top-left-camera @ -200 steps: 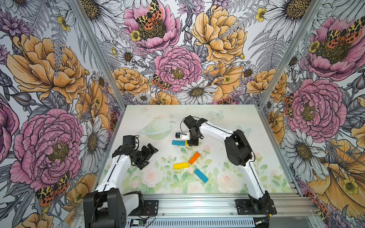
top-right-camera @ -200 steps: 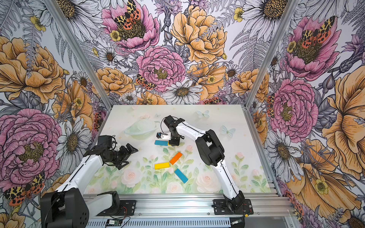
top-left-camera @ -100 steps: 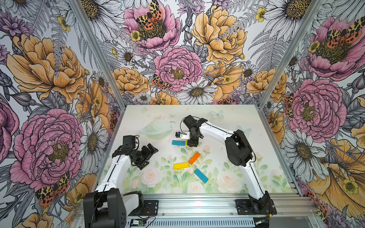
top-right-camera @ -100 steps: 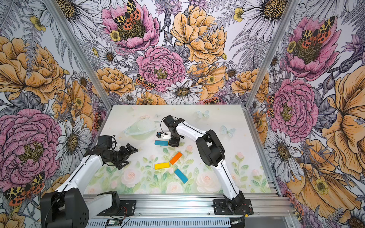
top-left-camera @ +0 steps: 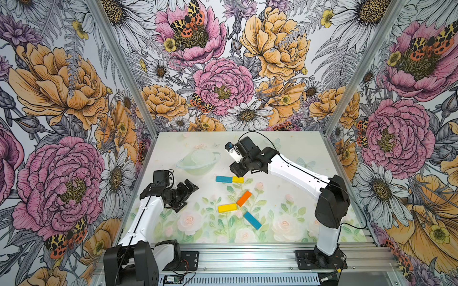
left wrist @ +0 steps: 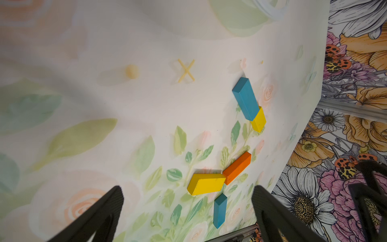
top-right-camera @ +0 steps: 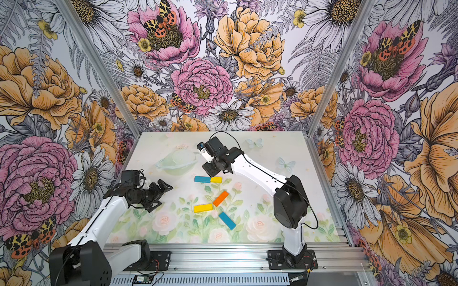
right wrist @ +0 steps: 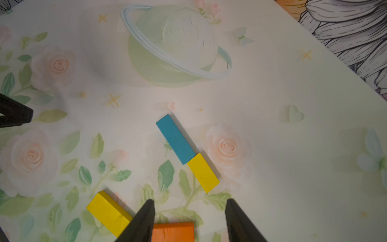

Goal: Assemble the number 7 with building blocks
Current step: Adjust the building block at the center of the board.

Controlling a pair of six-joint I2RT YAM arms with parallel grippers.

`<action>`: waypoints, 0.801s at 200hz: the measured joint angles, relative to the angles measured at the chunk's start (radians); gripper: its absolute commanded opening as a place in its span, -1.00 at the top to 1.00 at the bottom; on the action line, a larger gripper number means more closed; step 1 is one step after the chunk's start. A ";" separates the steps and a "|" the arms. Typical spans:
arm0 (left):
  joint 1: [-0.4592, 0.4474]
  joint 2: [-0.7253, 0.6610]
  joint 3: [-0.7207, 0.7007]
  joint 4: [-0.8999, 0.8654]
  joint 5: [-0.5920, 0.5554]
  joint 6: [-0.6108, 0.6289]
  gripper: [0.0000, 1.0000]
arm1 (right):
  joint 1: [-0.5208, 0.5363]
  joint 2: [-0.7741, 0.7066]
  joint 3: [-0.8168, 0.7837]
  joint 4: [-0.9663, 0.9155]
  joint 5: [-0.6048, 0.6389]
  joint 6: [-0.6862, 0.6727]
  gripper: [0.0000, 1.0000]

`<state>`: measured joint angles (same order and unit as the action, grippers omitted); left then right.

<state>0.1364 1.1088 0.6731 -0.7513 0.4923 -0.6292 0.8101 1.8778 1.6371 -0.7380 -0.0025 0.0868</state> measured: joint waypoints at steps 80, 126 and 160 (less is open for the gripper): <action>-0.072 0.009 0.002 0.000 -0.001 -0.026 -0.98 | 0.059 0.001 -0.274 0.003 0.097 0.576 -0.09; -0.094 0.017 0.002 0.000 -0.001 -0.027 -0.98 | 0.034 0.039 -0.279 0.015 0.089 0.766 -0.02; -0.095 0.017 0.002 0.000 0.000 -0.027 -0.98 | 0.033 0.068 -0.283 0.015 0.077 0.815 0.02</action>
<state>0.0414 1.1255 0.6750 -0.7513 0.4919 -0.6559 0.8429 1.9461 1.3544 -0.7227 0.0746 0.9020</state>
